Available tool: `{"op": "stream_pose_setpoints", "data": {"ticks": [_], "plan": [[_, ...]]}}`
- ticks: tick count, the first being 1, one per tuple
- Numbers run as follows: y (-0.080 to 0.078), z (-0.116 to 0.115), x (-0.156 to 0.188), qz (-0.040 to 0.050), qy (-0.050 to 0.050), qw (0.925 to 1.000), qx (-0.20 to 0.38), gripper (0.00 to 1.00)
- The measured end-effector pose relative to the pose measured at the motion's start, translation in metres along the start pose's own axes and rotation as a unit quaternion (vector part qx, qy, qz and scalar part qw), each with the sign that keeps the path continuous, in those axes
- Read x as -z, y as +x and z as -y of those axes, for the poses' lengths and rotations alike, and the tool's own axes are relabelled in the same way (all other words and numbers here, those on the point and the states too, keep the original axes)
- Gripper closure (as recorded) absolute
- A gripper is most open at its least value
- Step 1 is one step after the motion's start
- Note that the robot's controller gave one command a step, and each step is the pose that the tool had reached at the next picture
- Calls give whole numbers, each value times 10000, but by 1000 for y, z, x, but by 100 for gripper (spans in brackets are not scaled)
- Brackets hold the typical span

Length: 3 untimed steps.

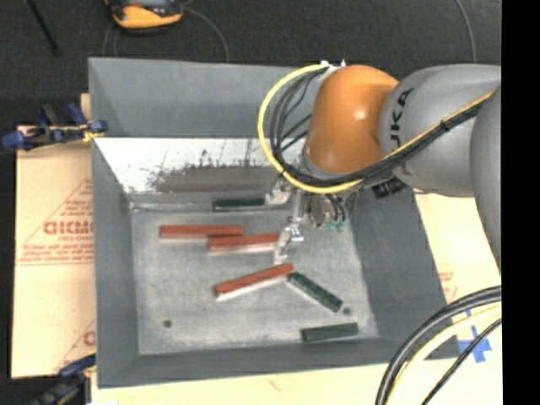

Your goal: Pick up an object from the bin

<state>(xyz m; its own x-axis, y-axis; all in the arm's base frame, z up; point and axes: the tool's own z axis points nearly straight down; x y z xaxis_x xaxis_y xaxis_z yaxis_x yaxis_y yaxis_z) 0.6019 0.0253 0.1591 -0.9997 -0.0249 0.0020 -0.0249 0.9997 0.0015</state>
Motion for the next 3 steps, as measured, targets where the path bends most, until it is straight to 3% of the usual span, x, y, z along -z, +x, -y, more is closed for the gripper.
{"op": "stream_pose_setpoints", "data": {"ticks": [1, 2, 3], "plan": [[-41, 7, -40, 45, 19, 9995, 309, 0], [-50, -24, -75, 123, 37, 9959, 898, 0], [-53, -36, -76, 152, -33, 9955, 935, 100]]}}
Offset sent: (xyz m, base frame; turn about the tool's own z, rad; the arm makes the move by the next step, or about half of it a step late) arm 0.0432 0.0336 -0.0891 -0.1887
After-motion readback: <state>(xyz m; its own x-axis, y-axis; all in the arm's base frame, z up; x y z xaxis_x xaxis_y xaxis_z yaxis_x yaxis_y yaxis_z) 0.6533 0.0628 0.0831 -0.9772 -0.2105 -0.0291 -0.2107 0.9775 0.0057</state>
